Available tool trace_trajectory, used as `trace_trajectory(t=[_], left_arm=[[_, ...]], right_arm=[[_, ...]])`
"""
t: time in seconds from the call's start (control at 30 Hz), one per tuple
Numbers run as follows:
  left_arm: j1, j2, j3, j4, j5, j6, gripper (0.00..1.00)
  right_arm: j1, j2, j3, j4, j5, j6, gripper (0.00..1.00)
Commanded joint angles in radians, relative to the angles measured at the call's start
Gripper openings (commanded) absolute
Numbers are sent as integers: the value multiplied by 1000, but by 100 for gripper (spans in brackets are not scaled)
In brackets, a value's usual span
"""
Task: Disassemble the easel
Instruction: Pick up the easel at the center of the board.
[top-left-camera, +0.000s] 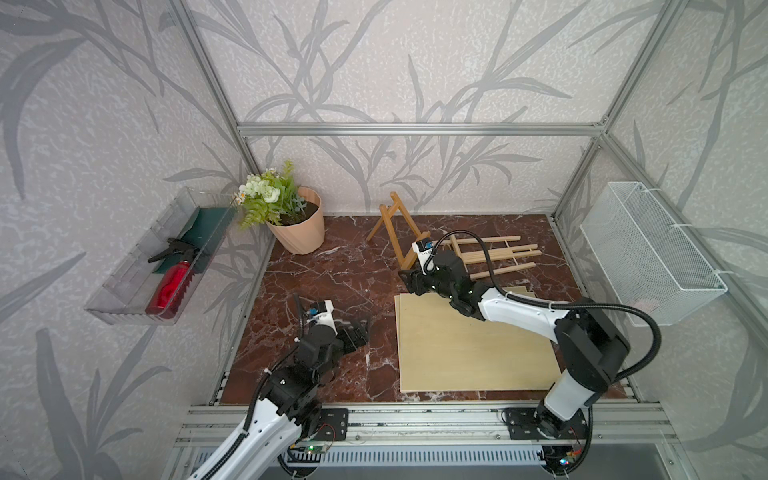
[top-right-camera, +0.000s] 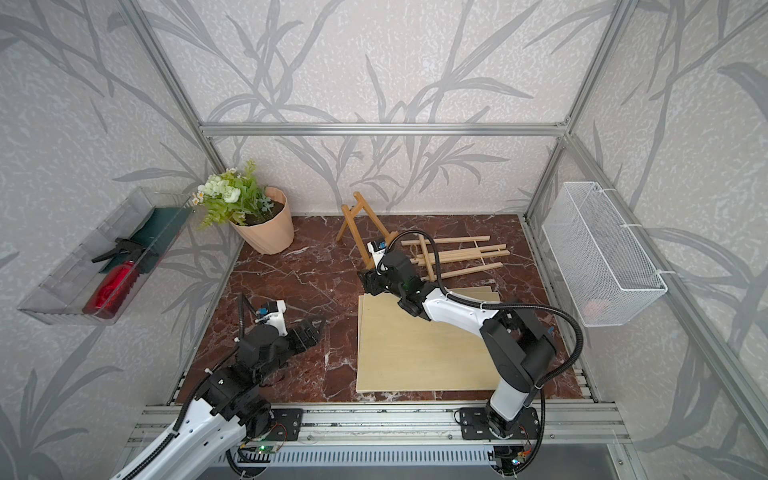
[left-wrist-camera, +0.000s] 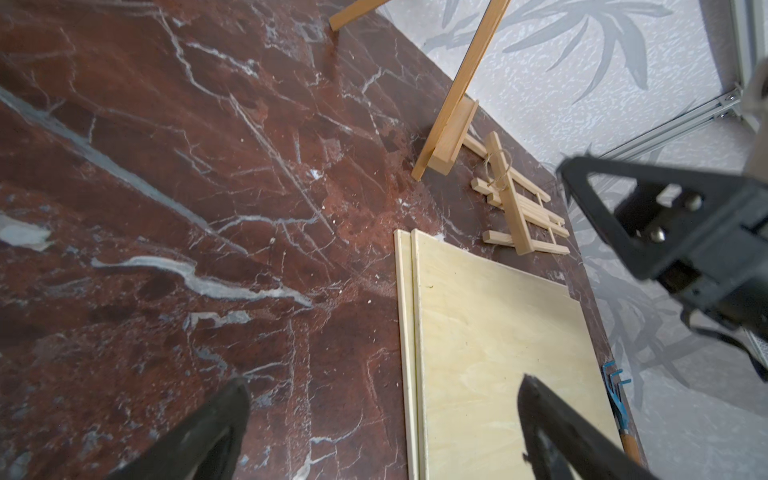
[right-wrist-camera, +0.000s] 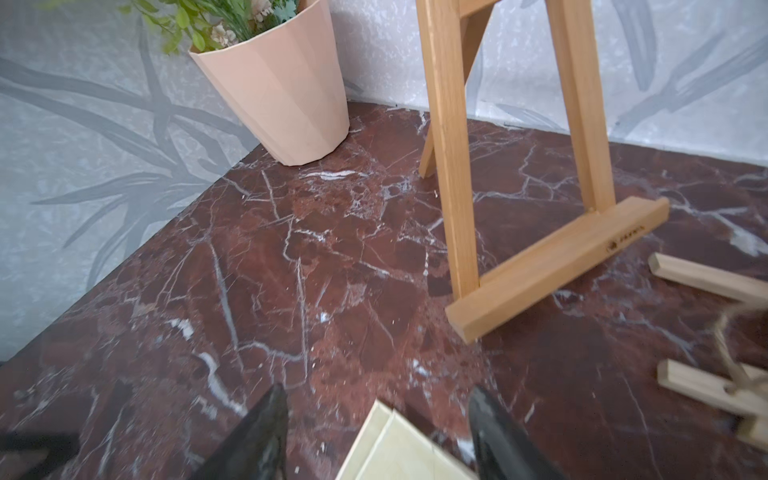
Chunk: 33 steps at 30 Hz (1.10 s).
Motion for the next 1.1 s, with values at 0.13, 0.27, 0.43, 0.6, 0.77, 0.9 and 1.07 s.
trace_trajectory(t=[0.13, 0.27, 0.43, 0.6, 0.77, 0.9, 1.07], left_arm=[[0, -29, 0, -21, -11, -9, 99], [0, -11, -23, 21, 1, -16, 99], [0, 21, -55, 102, 21, -17, 99], [0, 105, -50, 140, 5, 9, 99], [0, 165, -48, 184, 25, 18, 99], [0, 191, -42, 188, 14, 27, 99], [0, 190, -36, 178, 1, 37, 99]], right_arm=[[-47, 194, 254, 10, -26, -118, 68], [-108, 261, 305, 65, -119, -86, 67], [-149, 340, 369, 82, -211, -72, 64], [-156, 387, 388, 147, -299, -80, 64], [-157, 437, 439, 120, -290, -85, 61], [-158, 464, 465, 116, -269, -92, 57], [-163, 501, 508, 109, -279, -82, 47]])
